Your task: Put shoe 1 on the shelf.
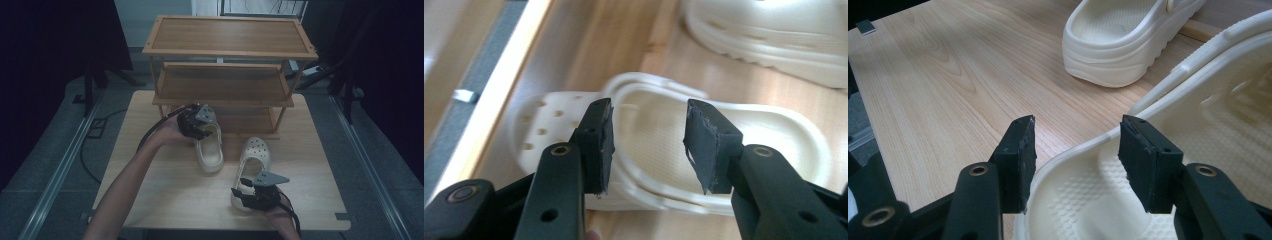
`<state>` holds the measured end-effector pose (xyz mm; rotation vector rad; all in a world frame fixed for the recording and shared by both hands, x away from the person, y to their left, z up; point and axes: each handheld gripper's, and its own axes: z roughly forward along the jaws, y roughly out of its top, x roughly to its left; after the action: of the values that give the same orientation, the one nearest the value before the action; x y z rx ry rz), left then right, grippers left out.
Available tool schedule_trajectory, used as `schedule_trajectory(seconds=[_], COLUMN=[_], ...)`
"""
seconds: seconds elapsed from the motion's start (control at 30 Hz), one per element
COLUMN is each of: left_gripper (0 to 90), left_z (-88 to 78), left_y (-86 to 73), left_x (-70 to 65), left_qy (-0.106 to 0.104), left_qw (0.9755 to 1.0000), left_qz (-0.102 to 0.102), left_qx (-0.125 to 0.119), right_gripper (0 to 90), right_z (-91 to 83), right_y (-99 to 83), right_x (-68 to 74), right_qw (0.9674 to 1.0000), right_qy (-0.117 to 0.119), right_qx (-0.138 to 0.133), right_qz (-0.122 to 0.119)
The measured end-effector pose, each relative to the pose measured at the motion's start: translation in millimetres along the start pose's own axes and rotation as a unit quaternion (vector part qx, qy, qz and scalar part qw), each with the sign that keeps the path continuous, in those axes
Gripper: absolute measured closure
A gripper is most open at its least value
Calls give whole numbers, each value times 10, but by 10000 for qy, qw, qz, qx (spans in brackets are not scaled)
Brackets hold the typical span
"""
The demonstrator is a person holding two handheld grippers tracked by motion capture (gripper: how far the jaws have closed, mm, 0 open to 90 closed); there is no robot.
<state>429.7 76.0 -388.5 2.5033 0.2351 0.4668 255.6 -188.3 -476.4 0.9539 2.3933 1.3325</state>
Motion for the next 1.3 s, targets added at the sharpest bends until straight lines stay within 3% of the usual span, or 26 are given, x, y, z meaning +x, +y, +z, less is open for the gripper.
schedule_trajectory(seconds=[0.47, 0.7, 0.77, 0.9, 1.17, 1.3], left_gripper=[577, 696, 771, 825, 883, 892], left_z=[-69, 13, 61, 146, 344, 448], left_y=[-96, -143, -184, -224, -240, -237], left_x=[-582, -842, -912, -1004, -1155, -1213], left_qy=[-476, -718, -799, -899, -925, -850], left_qw=[9988, 9970, 9965, 9955, 9947, 9947], left_qz=[129, 168, 67, -9, -209, -212], left_qx=[66, 217, 223, 305, 401, 544], right_gripper=[489, 489, 489, 489, 489, 489], right_z=[-6, -25, -32, -30, -22, -23], right_y=[2, 7, 6, 8, 7, 5], right_x=[-6, -13, -20, -14, -9, -12], right_qw=[10000, 10000, 10000, 10000, 10000, 10000], right_qy=[-15, -38, -43, -31, -24, -26], right_qx=[4, -47, -61, -53, -42, -38], right_qz=[-10, -7, 11, 8, -6, 6])
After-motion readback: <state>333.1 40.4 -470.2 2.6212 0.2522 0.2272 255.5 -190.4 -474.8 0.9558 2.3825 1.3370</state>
